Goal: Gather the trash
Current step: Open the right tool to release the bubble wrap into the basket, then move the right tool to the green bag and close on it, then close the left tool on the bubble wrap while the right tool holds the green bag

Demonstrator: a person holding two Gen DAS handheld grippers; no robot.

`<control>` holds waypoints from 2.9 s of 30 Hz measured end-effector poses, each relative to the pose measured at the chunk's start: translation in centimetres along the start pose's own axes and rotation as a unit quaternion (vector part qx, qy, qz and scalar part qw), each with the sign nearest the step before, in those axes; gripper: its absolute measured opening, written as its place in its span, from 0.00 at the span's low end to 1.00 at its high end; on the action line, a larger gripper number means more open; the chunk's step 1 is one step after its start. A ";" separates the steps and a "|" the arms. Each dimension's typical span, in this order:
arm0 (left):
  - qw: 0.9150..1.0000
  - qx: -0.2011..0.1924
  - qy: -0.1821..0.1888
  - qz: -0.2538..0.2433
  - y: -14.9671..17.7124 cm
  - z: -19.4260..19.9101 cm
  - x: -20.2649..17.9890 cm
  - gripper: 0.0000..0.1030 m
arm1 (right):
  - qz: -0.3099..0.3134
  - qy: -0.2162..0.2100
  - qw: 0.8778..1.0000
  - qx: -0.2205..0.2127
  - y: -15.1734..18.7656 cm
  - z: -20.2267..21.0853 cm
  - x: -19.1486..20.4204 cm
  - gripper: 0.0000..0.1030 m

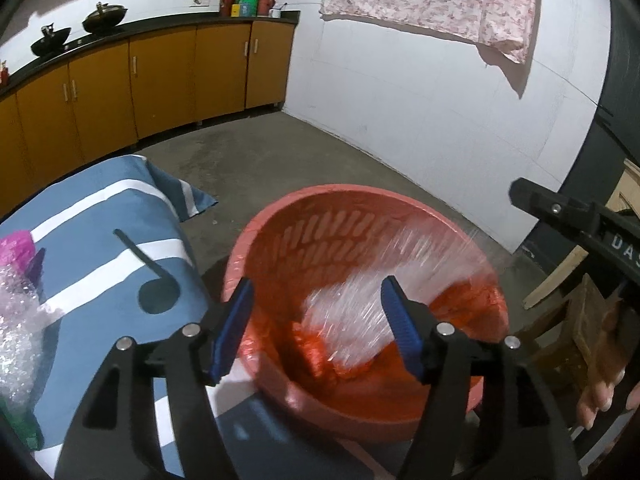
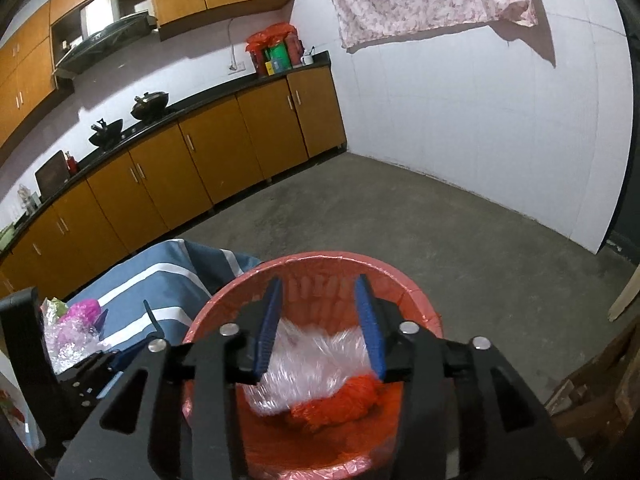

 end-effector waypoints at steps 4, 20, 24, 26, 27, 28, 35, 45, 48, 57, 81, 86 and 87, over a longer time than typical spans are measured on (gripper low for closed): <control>1.000 -0.012 -0.016 0.008 0.1 1.4 1.3 0.68 | 0.003 0.006 1.000 -0.006 -0.2 0.5 0.2 0.40; 0.990 -0.079 -0.105 0.052 3.1 14.1 8.5 0.75 | 0.056 -0.050 0.997 0.007 2.6 2.9 8.7 0.40; 0.981 -0.098 -0.152 0.066 5.7 18.6 11.8 0.78 | 0.083 -0.097 0.991 0.030 5.1 3.1 13.7 0.40; 0.974 -0.099 -0.188 0.073 7.4 20.7 14.0 0.78 | 0.097 -0.116 0.988 0.041 6.3 3.1 16.0 0.40; 0.971 -0.098 -0.206 0.077 8.3 21.6 15.1 0.79 | 0.104 -0.126 0.985 0.047 7.0 3.1 17.3 0.40; 0.968 -0.097 -0.218 0.082 9.1 22.4 16.1 0.79 | 0.113 -0.140 0.982 0.056 8.0 3.0 19.1 0.40; 0.940 -0.082 -0.300 0.137 14.5 27.1 23.5 0.82 | 0.155 -0.198 0.964 0.092 12.6 3.4 27.9 0.40; 0.920 -0.077 -0.332 0.195 19.0 30.4 28.5 0.83 | 0.195 -0.219 0.949 0.116 16.6 3.1 35.3 0.40; 0.917 -0.079 -0.331 0.208 19.7 31.0 29.3 0.83 | 0.202 -0.215 0.948 0.123 17.1 2.6 36.5 0.40; 0.918 -0.076 -0.318 0.224 20.6 30.7 30.2 0.83 | 0.230 -0.205 0.945 0.111 18.0 2.6 38.6 0.40; 0.950 -0.089 -0.233 0.187 14.0 24.4 26.5 0.83 | 0.148 -0.131 0.975 0.106 13.4 0.6 28.4 0.02; 0.956 -0.071 -0.224 0.172 11.2 20.8 26.5 0.83 | 0.125 -0.111 0.981 0.102 11.9 0.4 25.1 0.02; 0.957 -0.066 -0.223 0.173 10.8 20.1 26.7 0.82 | 0.123 -0.108 0.981 0.101 11.7 0.3 24.7 0.02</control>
Point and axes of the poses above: each gripper's, at about its wrist camera, not at the fingertips, and z roughly against the way its jaws point, x to its left, y to its underside, the point moved 4 cm from there along -z, roughly the way its jaws point, and after that the axes turned 2 degrees about -z, right-handed, at the moved point
